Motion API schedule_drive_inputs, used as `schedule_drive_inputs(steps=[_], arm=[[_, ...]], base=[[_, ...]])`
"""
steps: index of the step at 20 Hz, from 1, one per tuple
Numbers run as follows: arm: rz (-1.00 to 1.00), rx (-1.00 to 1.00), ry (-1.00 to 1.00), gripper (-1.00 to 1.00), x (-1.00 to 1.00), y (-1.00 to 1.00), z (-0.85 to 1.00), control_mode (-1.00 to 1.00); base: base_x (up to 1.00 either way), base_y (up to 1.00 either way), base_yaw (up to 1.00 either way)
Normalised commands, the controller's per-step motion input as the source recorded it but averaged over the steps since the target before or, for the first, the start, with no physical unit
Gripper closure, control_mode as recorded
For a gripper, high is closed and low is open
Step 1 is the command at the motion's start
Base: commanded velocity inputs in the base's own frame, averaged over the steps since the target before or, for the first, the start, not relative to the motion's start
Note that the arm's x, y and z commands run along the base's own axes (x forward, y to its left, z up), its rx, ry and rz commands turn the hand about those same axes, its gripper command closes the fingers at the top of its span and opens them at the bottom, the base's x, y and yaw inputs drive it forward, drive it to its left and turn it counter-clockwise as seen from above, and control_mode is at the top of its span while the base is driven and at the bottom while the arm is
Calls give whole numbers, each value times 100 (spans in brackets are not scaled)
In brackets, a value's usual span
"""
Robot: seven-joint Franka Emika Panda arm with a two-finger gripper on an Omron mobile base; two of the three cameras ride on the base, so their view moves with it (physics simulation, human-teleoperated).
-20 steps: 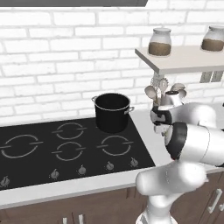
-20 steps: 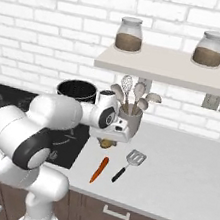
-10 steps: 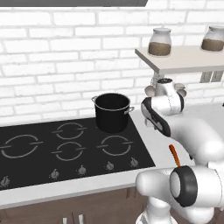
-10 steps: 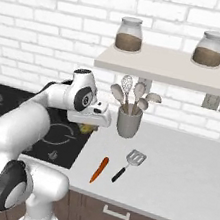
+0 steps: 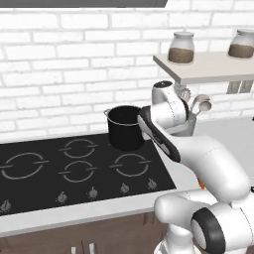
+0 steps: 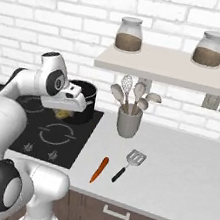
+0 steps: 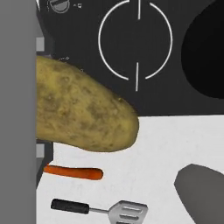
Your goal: Put the carrot and potato in the pot. Retrieve the spatula and lightly stir the vegetables in the pot.
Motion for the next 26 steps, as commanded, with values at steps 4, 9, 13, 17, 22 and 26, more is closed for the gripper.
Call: schedule_drive_inputs(steps=[4,9,13,17,22,26], arm=[[0,0,0,100,37,59,44,-100],[-7,-1,1,100,71,40,18,-100],[-12,-2,1,100,85,23,2,-100],[-13,-2,1,100,81,7,0,-100],[-12,0,0,100,82,0,0,-100],[-2,0,0,100,76,0,-23,-100]], base=[[0,0,0],[0,0,0],[0,0,0],[0,0,0],[0,0,0],[0,0,0]])
